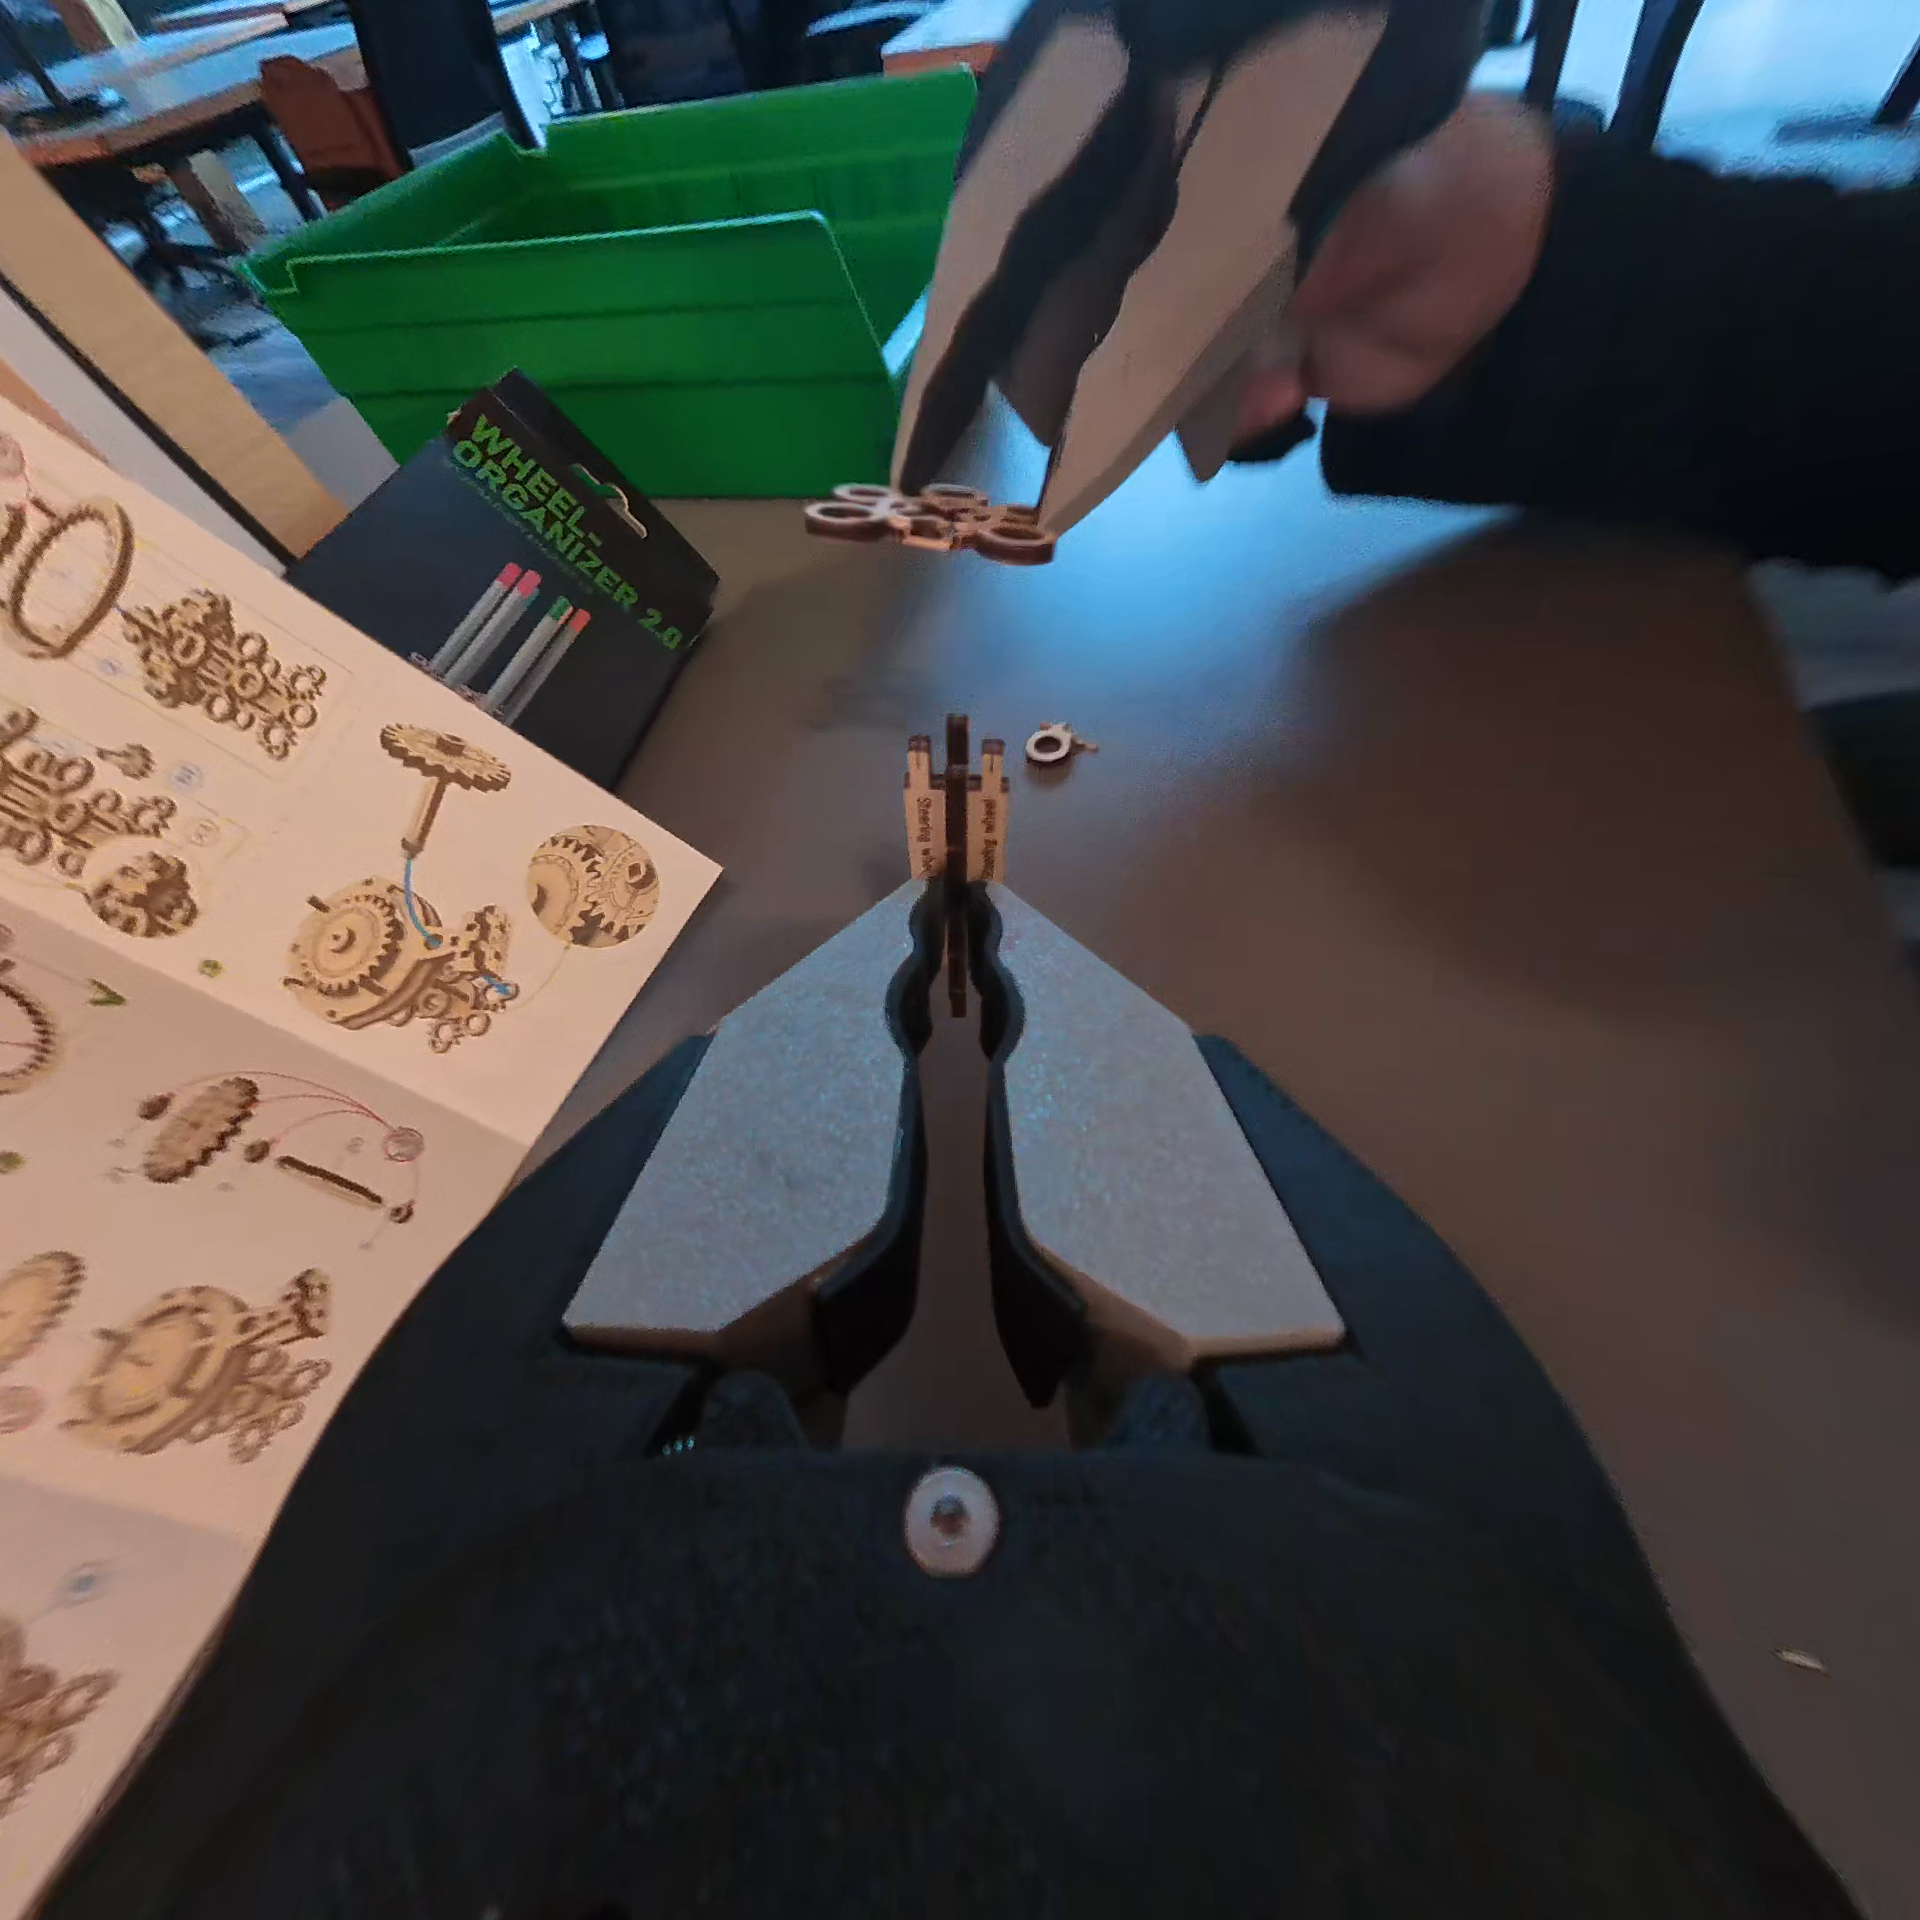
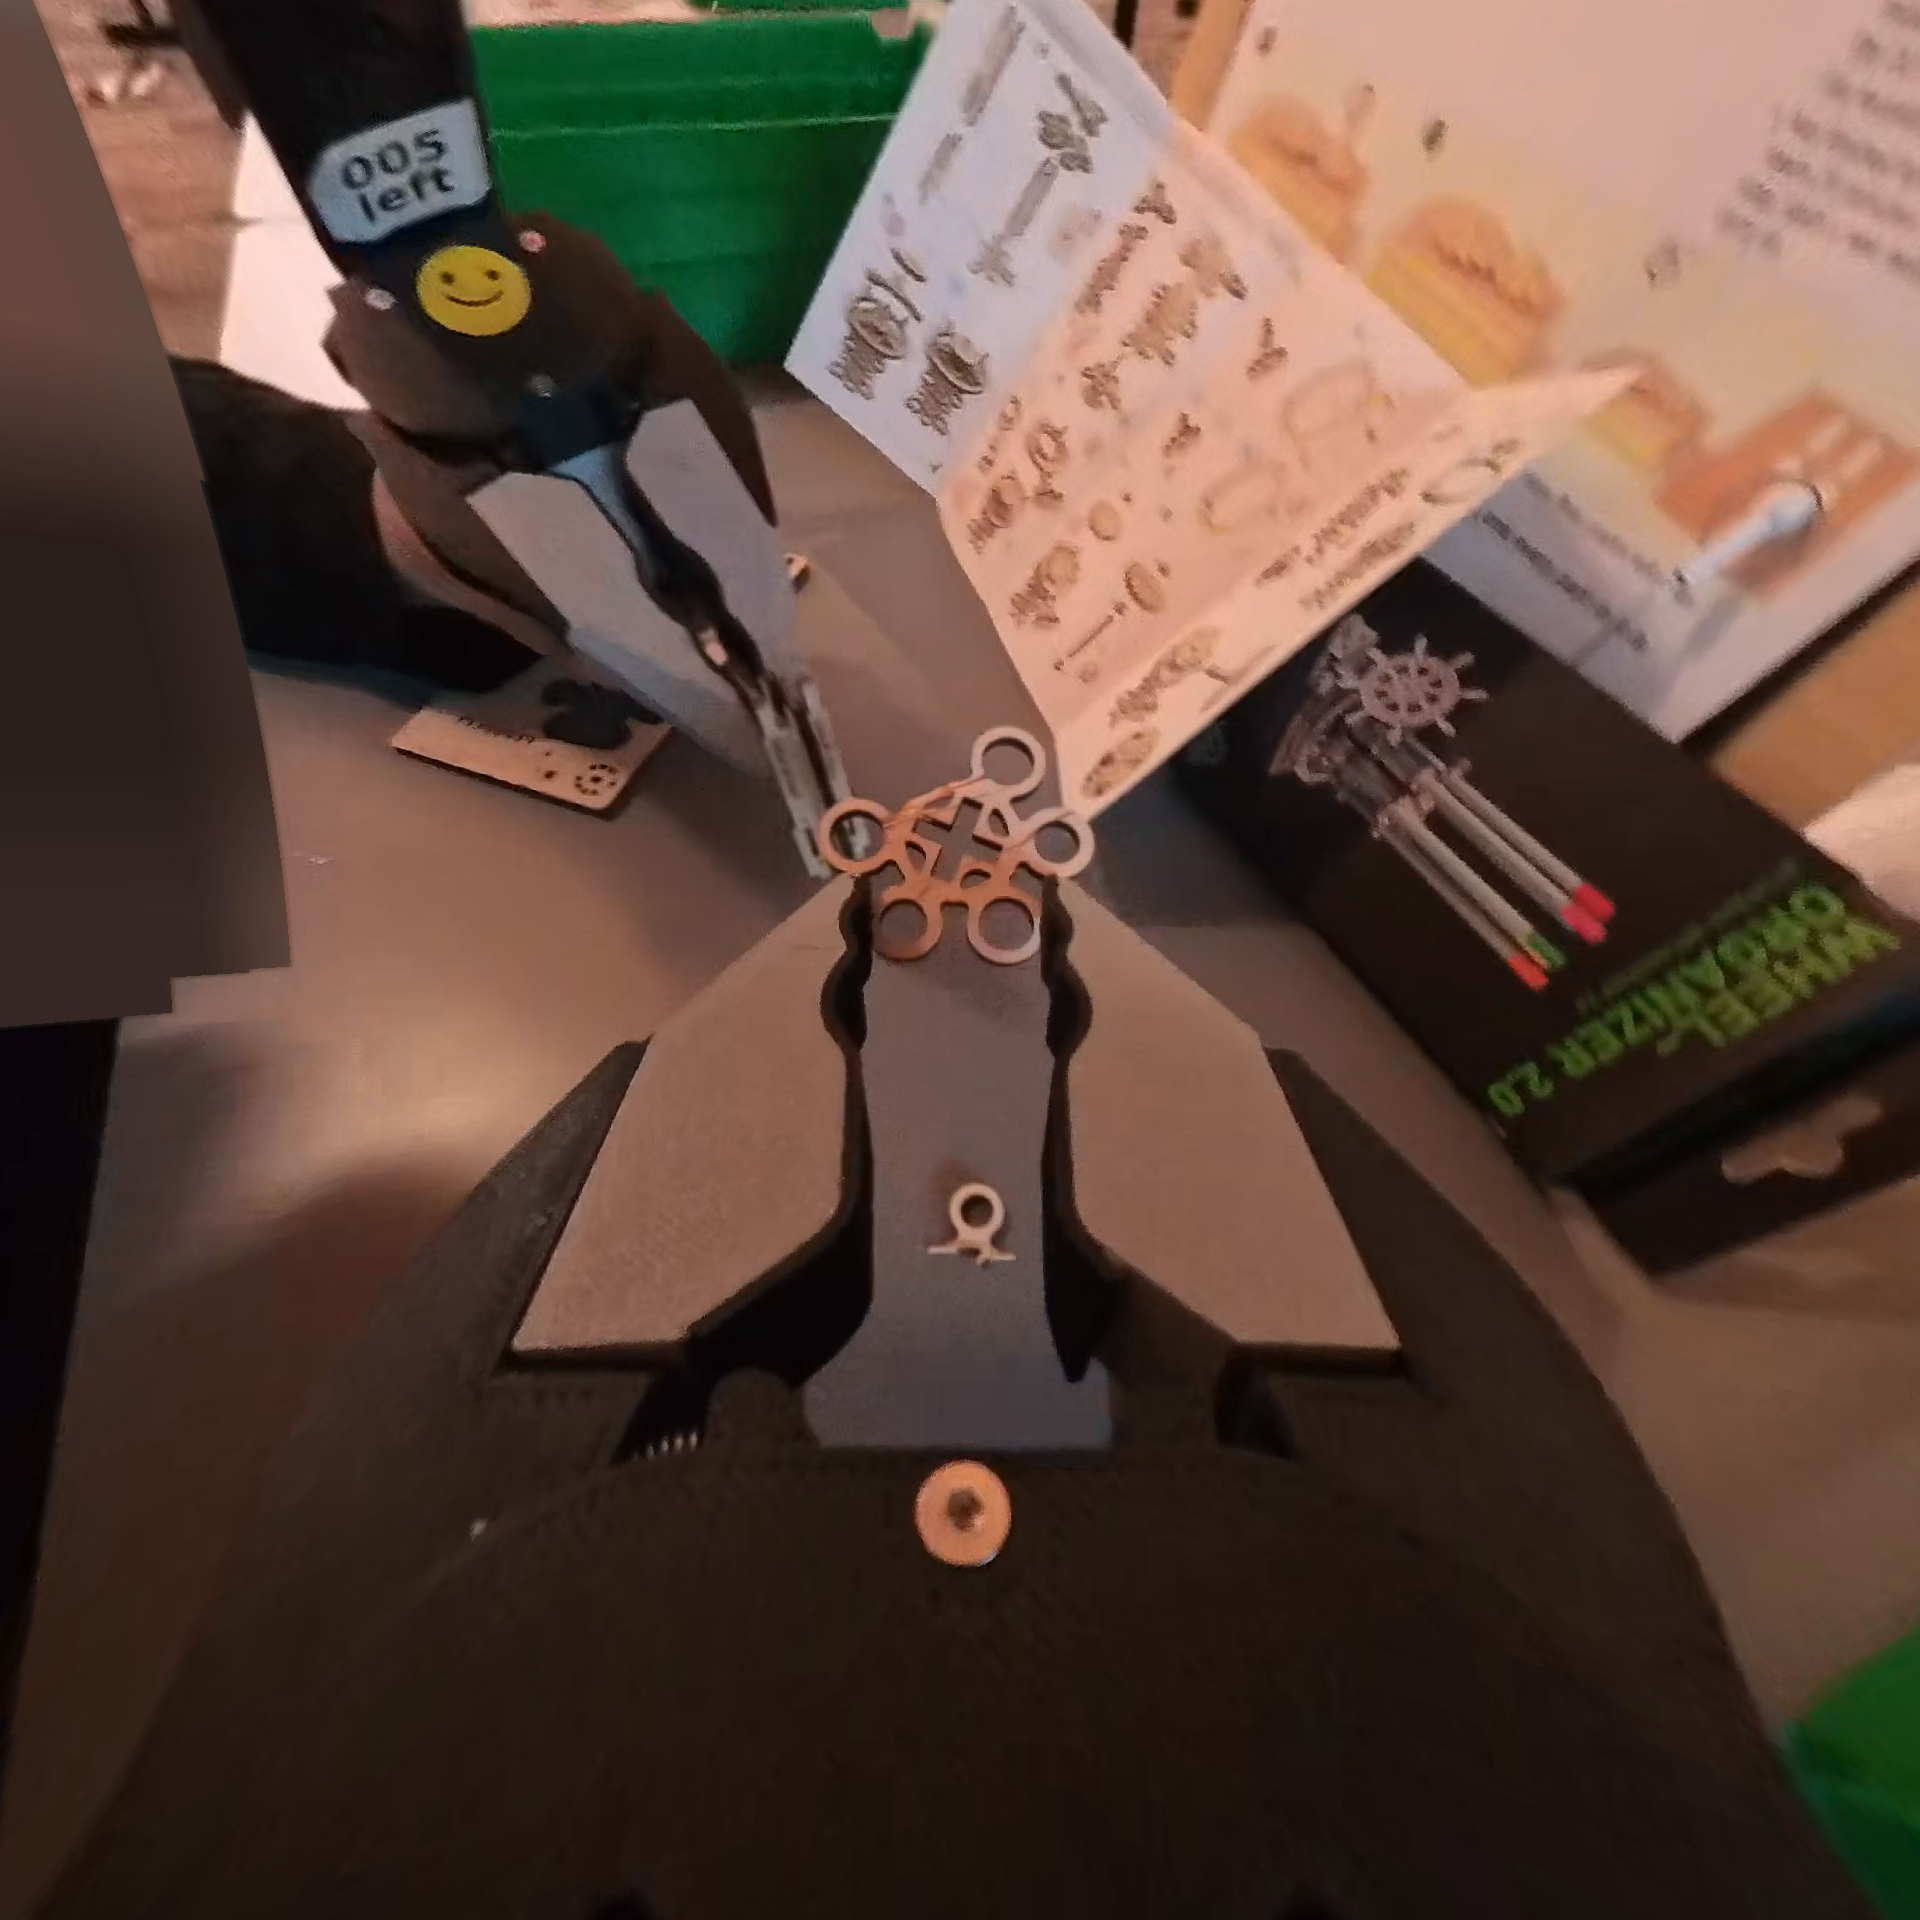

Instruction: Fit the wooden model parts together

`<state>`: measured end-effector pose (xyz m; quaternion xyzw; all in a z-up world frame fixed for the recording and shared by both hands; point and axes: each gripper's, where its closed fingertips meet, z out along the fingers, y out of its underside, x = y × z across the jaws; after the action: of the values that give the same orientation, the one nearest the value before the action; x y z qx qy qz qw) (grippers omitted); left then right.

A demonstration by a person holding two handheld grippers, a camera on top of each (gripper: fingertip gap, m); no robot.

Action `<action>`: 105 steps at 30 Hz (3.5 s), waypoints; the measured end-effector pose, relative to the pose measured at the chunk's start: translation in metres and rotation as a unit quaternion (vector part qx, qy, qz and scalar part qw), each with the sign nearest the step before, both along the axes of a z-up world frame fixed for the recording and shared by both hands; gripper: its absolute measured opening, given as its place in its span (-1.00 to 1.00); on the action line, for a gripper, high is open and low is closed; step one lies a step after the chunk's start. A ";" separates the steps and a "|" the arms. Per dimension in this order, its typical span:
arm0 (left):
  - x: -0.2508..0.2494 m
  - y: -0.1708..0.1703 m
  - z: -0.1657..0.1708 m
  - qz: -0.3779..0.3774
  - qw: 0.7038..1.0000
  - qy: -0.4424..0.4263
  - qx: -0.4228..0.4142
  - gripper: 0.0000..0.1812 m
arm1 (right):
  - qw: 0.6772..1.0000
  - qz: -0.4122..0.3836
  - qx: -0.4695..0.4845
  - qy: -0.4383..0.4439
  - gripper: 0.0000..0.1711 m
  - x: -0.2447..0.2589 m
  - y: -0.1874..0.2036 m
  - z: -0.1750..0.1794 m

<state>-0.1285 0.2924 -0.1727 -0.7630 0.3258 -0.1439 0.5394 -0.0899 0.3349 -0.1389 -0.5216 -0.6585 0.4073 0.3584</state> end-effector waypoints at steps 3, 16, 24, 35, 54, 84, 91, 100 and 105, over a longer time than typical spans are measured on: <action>0.003 -0.001 -0.001 -0.005 1.000 0.011 0.002 -0.99 | 0.999 0.028 0.030 -0.019 -0.66 -0.008 -0.016 0.003; 0.004 -0.006 0.000 -0.036 0.999 -0.027 -0.017 -0.99 | 0.982 0.144 0.097 -0.072 -0.66 -0.024 -0.053 0.005; 0.013 -0.020 0.002 -0.107 0.994 -0.030 -0.011 -0.99 | 0.958 0.241 0.117 -0.100 -0.66 -0.023 -0.068 0.002; 0.019 -0.028 -0.001 -0.142 0.990 -0.012 -0.010 -0.99 | 0.922 0.318 0.160 -0.151 -0.66 -0.019 -0.075 -0.004; 0.020 -0.029 -0.002 -0.148 0.989 -0.009 -0.009 -0.99 | 0.909 0.330 0.184 -0.178 -0.66 -0.017 -0.072 -0.009; 0.020 -0.028 -0.003 -0.140 0.990 -0.007 -0.011 -0.99 | 0.899 0.329 0.207 -0.202 -0.65 -0.019 -0.071 -0.007; 0.020 -0.028 -0.003 -0.140 0.990 -0.008 -0.011 -0.99 | 0.902 0.325 0.205 -0.199 -0.65 -0.020 -0.071 -0.005; 0.019 -0.027 -0.002 -0.136 0.991 -0.011 -0.010 -0.99 | 0.904 0.322 0.201 -0.196 -0.64 -0.018 -0.071 -0.006; 0.019 -0.026 -0.001 -0.135 0.991 -0.016 -0.011 -0.99 | 0.907 0.317 0.202 -0.192 -0.58 -0.020 -0.070 -0.005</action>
<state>-0.1091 0.2661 -0.1742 -0.7152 0.4158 -0.2314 0.5119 -0.1102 0.2649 -0.1441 -0.2699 -0.9134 0.2500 0.1744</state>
